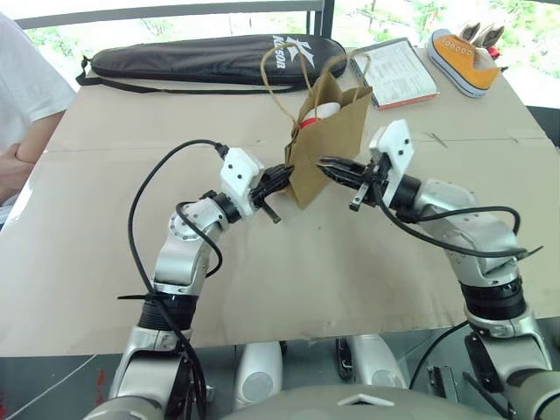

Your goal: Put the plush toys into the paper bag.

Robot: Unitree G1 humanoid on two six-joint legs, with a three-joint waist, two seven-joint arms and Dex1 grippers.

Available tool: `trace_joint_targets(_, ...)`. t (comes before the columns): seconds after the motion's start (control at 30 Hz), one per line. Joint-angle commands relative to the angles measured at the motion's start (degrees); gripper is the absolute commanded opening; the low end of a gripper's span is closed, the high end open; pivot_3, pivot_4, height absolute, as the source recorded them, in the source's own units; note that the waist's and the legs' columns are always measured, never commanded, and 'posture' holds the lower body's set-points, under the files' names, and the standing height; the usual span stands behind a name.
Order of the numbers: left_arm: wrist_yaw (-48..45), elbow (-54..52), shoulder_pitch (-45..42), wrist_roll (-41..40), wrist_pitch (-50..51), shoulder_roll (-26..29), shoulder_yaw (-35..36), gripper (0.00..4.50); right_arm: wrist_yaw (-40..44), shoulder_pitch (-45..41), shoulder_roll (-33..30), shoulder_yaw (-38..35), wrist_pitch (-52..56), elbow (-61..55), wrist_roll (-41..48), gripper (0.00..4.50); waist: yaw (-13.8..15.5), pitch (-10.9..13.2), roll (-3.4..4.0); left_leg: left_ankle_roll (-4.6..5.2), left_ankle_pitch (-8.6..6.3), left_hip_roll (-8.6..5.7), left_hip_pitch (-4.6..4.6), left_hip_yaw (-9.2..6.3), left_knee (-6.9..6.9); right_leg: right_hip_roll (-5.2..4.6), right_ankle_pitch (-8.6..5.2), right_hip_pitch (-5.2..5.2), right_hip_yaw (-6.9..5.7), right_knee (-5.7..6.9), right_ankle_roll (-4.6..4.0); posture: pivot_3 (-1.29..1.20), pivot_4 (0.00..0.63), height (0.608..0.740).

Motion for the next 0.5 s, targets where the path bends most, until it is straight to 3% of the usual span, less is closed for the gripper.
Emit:
trace_joint_targets(0.03,-7.85,1.23,-1.41,-3.06,-5.37,3.25,1.92,0.02,1.66,1.99,-2.92,-2.11,0.94,-4.82,2.01,0.0,-0.03,0.0,0.0,0.0,0.0,0.0,0.0,0.0,-0.01,0.0,0.0,0.0,0.0,0.0,0.0,0.0,0.15,0.74)
trace_joint_targets(0.07,-10.94,2.29,-1.83,-4.11,-6.59,4.63,2.47,0.02,3.39,2.96,-4.13,-2.83,1.19,-6.25,3.66,0.0,-0.02,0.0,0.0,0.0,0.0,0.0,0.0,0.0,-0.01,0.0,0.0,-0.01,0.0,0.0,-0.01,0.0,0.15,0.74)
trace_joint_targets(0.23,-30.5,13.01,-6.89,-9.53,-12.41,13.21,5.32,0.0,10.96,10.68,-12.24,-10.77,3.24,-13.51,13.59,2.21,0.01,0.02,0.02,0.0,0.0,0.0,0.01,0.0,-0.06,0.0,-0.05,-0.01,-0.01,-0.01,-0.07,0.0,0.15,0.74)
trace_joint_targets(0.37,-43.01,24.34,-13.02,-11.7,-15.63,16.25,6.27,0.0,15.67,21.27,-20.55,-19.41,0.4,-16.4,13.63,4.09,0.58,0.02,0.0,0.0,0.0,-0.03,-0.02,-0.02,-0.05,-0.06,-0.13,0.03,-0.07,-0.15,-0.2,0.0,0.15,0.74)
trace_joint_targets(0.4,-45.24,27.74,-14.61,-11.24,-17.49,16.22,6.23,0.0,16.42,23.98,-21.83,-22.27,-0.05,-17.04,14.18,4.38,0.68,0.02,0.01,0.0,-0.01,-0.05,-0.02,0.01,-0.04,-0.07,-0.13,0.04,-0.05,-0.18,-0.2,0.0,0.15,0.74)
trace_joint_targets(0.5,-49.63,36.68,-18.87,-9.94,-21.53,14.91,5.95,0.0,17.19,29.64,-24.09,-28.49,-1.32,-18.44,14.54,4.38,0.88,0.02,0.0,0.01,0.0,-0.07,0.0,0.02,0.03,-0.09,-0.13,0.06,-0.03,-0.15,-0.19,0.0,0.15,0.74)
